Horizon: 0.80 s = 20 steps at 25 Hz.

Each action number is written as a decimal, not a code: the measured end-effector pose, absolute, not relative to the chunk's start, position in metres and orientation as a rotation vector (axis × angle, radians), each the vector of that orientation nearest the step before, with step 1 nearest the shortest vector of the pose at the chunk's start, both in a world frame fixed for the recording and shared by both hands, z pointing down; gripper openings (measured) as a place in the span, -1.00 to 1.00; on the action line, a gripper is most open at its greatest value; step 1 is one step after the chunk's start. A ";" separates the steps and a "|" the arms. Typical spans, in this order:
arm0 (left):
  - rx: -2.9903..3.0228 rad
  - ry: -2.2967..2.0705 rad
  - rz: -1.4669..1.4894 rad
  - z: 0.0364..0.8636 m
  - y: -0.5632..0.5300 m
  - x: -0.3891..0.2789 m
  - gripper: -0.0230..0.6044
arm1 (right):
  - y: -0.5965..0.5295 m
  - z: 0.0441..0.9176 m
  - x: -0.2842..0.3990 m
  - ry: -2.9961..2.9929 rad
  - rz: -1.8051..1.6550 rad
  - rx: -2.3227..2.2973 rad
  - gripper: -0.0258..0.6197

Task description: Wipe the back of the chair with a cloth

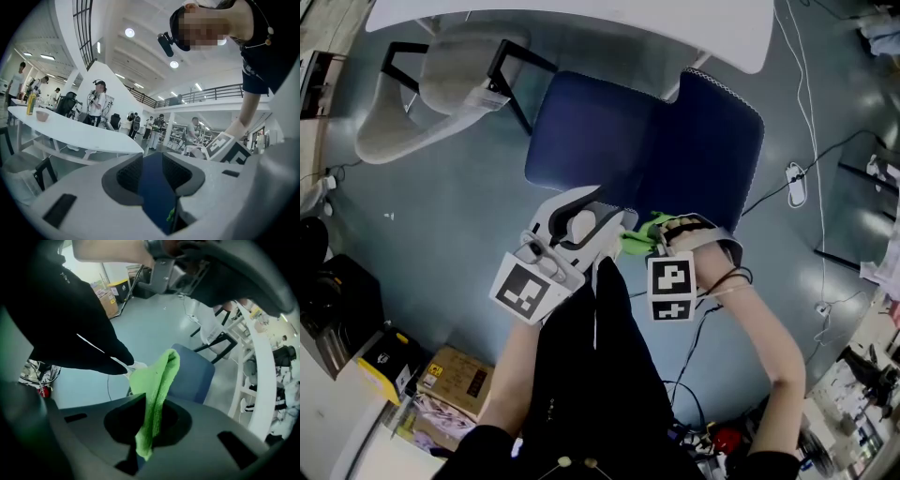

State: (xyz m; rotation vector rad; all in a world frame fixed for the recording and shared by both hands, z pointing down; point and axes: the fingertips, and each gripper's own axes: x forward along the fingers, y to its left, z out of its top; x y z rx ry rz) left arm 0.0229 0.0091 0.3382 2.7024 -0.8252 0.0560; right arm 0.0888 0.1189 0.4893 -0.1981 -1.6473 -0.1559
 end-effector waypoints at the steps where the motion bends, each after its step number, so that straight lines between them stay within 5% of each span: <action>1: 2.699 -0.832 0.055 0.339 0.008 0.021 -0.51 | 0.107 0.486 0.089 -1.658 -0.164 -0.158 -0.86; 20: 2.634 -0.905 0.082 0.353 0.005 -0.001 -0.51 | -0.149 0.394 0.175 -1.431 -0.597 0.648 -0.86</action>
